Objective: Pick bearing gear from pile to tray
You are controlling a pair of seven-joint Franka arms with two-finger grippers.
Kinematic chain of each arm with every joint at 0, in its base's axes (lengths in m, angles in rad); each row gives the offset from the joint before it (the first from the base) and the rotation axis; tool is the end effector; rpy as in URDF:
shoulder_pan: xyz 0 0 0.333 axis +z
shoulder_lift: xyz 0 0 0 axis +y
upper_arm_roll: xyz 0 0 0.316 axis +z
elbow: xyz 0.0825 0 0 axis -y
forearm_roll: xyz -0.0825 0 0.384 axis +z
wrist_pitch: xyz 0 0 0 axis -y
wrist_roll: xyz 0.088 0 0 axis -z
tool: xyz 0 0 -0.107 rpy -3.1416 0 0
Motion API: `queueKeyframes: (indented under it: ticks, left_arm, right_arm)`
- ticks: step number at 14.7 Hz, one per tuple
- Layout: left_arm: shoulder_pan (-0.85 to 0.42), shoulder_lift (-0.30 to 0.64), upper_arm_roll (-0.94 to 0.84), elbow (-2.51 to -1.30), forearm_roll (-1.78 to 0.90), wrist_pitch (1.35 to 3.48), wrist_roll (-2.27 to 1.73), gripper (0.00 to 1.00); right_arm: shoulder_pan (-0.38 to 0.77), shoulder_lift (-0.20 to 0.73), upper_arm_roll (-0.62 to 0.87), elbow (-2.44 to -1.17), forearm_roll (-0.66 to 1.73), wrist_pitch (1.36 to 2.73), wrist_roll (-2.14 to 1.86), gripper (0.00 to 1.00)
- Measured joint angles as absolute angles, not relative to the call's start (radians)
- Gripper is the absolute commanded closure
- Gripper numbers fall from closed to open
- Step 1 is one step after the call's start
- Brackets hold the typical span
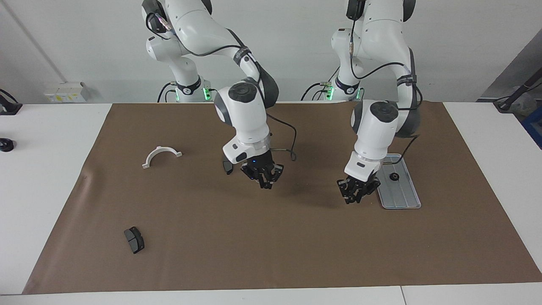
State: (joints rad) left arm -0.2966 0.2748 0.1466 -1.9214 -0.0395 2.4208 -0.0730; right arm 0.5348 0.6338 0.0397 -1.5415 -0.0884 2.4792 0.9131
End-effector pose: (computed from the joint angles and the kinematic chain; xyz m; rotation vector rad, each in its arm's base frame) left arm 0.6264 -0.1000 0.3739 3.1041 -0.0936 0.3548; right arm 0.6175 0.3939 0.3129 -2.9127 0.4232 -0.3750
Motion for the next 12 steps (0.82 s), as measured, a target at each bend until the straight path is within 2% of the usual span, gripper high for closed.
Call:
queueKeyframes:
  ticks: [1,3,9,12]
  left_arm:
    - [-0.269,0.272,0.146,-1.937,-0.053,2.421,-0.023,1.00]
    - [-0.211,0.271,0.146,-1.956,-0.124,2.421,0.097,1.00]
    - [-0.088,0.269,0.146,-1.996,-0.260,2.424,0.343,1.00]
    - [-0.080,0.285,0.146,-2.013,-0.288,2.456,0.367,1.00]
  right_arm:
    - [0.533,0.652,0.037,-1.538,-0.090,2.515,0.913,0.87]
    - [0.531,0.663,0.034,-1.532,-0.090,2.544,0.913,0.00]
    - [0.526,0.656,0.009,-1.517,-0.174,2.537,0.913,0.00]
    - [0.472,0.591,-0.018,-1.510,-0.218,2.459,0.893,0.00]
